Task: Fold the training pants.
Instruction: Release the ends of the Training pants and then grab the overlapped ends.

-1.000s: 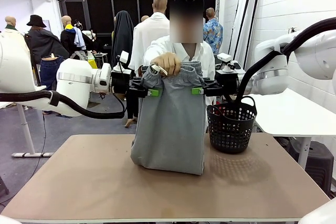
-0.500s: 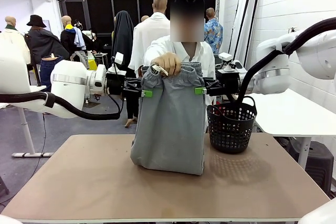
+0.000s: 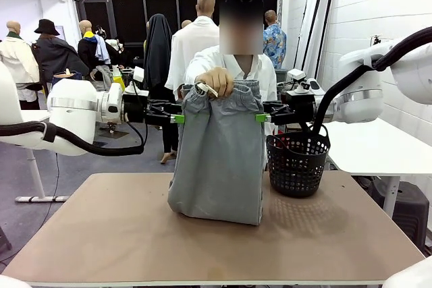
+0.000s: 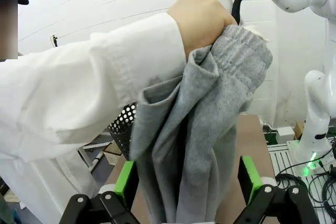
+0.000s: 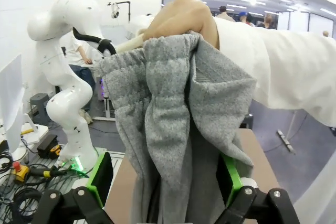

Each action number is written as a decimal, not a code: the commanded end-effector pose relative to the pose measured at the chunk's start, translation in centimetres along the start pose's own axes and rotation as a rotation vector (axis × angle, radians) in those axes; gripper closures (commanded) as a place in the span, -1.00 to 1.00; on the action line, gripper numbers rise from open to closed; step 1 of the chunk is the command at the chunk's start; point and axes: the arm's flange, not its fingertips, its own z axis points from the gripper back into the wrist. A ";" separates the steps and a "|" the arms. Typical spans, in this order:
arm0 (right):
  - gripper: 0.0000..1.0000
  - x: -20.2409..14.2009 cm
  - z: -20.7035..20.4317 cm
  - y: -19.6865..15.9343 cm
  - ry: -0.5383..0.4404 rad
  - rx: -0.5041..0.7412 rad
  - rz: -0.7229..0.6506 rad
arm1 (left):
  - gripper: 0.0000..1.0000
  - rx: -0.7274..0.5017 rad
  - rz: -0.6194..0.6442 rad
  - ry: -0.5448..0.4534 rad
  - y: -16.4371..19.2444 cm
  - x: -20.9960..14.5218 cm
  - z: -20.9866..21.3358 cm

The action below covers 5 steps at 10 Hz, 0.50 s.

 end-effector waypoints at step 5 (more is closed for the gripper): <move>-1.00 -0.7 1.2 1.9 0.040 -0.127 0.036 | -1.00 0.053 -0.016 -0.001 -0.4 0.1 1.2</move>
